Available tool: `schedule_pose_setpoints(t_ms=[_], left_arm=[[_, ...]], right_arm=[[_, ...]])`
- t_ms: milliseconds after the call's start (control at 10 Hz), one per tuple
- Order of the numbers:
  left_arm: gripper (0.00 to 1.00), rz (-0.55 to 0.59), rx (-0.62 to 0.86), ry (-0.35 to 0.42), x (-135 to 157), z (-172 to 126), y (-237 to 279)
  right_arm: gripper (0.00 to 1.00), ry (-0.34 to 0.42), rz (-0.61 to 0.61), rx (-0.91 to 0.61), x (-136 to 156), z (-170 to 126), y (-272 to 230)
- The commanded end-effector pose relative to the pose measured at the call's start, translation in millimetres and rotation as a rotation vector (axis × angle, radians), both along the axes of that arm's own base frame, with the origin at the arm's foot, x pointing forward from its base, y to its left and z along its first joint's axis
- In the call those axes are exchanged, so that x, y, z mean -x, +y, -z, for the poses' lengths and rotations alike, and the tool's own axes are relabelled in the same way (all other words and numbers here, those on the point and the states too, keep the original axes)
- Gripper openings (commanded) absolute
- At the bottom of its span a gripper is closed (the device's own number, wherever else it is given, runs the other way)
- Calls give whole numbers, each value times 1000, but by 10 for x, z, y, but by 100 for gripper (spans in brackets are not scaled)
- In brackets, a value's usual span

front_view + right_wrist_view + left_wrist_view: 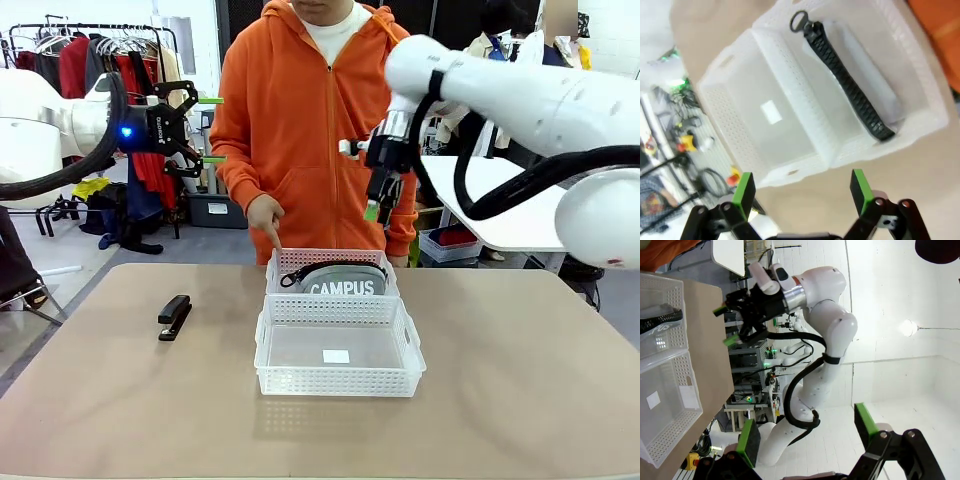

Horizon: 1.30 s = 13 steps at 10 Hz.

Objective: Distribute items into two baskets.
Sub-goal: Pick up the Stapler that the person points to.

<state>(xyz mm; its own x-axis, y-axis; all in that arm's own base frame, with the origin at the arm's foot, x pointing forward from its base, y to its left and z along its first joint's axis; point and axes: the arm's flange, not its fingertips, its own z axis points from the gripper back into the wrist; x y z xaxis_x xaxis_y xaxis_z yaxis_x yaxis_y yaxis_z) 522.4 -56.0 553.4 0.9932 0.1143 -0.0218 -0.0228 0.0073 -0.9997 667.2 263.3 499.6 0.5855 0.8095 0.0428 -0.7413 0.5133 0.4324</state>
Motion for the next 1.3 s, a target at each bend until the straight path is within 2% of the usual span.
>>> schedule_pose_setpoints(t_ms=[0, 200, 400, 500, 600, 1200], left_arm=[[100, -2, 4, -2, 4, -20, 9], [100, -2, 4, -2, 4, -20, 9], [100, -2, 4, -2, 4, -20, 9], [100, -2, 4, -2, 4, -20, 9], [100, -2, 4, -2, 4, -20, 9], [100, -2, 4, -2, 4, -20, 9]], right_arm=[[100, 63, 210, -107, 439, 0, -354], [100, 64, 337, -139, 616, -19, -610], [100, 54, 385, -137, 709, 13, -785], [100, 55, 377, -109, 685, 58, -777], [100, 71, 356, -120, 164, -180, -760], [100, 67, 367, -115, 219, -140, -770]])
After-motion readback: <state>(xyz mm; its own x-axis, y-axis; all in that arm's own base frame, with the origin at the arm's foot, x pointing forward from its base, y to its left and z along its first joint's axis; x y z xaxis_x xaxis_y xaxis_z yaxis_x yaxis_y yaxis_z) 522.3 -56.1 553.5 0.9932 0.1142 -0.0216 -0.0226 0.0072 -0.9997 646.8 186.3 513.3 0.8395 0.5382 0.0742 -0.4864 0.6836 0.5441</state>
